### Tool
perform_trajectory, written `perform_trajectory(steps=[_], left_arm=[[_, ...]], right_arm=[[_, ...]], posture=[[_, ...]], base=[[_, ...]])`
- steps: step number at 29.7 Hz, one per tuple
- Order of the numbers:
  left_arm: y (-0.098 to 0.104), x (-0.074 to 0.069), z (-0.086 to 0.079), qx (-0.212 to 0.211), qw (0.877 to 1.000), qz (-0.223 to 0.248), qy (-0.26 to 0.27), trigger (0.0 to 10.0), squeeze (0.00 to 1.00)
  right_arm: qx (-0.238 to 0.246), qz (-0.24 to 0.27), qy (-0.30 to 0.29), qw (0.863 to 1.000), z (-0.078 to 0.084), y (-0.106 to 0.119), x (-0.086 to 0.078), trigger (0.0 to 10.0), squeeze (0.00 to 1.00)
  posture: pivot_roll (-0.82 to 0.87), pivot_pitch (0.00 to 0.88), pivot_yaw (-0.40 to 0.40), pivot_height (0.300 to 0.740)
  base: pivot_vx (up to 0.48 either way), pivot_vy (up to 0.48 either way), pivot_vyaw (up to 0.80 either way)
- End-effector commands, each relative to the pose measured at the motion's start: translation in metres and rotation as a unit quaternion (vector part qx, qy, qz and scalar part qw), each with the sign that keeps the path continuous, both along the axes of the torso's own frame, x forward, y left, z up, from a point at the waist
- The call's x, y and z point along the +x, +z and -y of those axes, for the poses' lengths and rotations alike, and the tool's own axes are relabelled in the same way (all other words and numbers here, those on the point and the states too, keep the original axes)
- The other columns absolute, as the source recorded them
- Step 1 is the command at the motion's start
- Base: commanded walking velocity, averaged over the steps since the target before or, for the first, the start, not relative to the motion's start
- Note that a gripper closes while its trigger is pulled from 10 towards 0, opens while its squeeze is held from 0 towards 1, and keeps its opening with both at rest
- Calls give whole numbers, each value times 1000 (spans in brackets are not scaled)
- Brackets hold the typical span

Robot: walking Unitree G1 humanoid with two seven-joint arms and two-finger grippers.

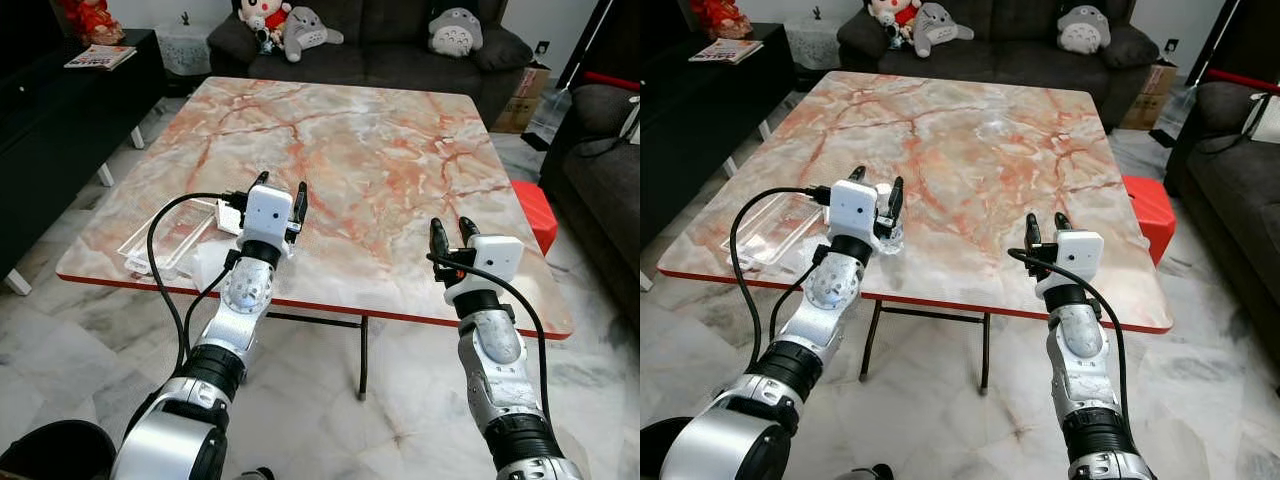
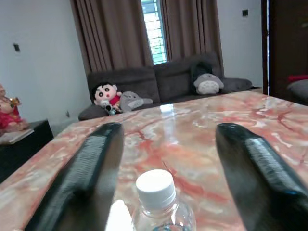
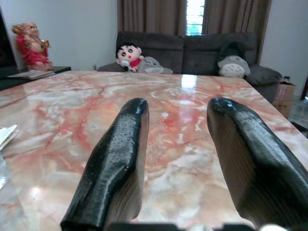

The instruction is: Picking trash to rubbish bin

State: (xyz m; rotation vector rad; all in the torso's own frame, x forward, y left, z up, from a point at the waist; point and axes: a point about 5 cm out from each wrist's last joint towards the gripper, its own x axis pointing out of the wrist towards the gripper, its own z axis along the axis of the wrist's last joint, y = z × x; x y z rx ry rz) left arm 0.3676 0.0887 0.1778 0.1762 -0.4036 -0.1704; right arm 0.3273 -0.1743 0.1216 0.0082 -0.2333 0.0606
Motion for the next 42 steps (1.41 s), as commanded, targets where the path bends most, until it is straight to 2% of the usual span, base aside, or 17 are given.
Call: perform_trajectory(steps=[1,13,25,28,35,36,37,38,39,42], left_arm=[[1,7,3,0,1000,-24,-4,10000,0],[4,19,3,-35,998,-60,3,10000,0],[10,29,-1,-37,995,-90,34,10000,0],[6,31,-2,-30,993,-108,44,10000,0],[6,31,-4,-36,992,-110,50,10000,0],[6,31,-3,-37,992,-109,50,7608,0],[6,31,-3,-38,992,-109,49,7608,0],[6,31,-3,-39,992,-108,50,3098,0],[6,30,-2,-39,992,-106,48,0,0],[6,30,-2,-40,992,-106,47,0,0]], right_arm=[[4,6,-6,1000,4,4,-1,10000,0],[3,5,-7,1000,4,4,-2,10000,0],[2,4,-5,1000,6,4,-4,10000,0],[1,4,-5,1000,6,4,-4,10000,0],[0,3,-4,1000,6,4,-4,10000,0],[0,2,-4,1000,6,4,-4,10000,0],[0,2,-4,1000,6,4,-4,10000,0],[0,2,-4,1000,6,4,-4,10000,0],[0,2,-4,1000,7,4,-4,10000,0],[-1,1,-4,1000,7,4,-4,10000,0]], posture=[[83,94,-61,740],[78,98,-60,740],[66,103,-66,740],[64,104,-65,740],[63,104,-68,740],[63,104,-68,740],[63,104,-68,740],[63,104,-68,740],[63,102,-70,740],[63,102,-70,740]], base=[[0,0,0],[0,0,0],[0,0,0],[0,0,0],[0,0,0],[0,0,0],[0,0,0],[0,0,0],[0,0,0],[0,0,0]])
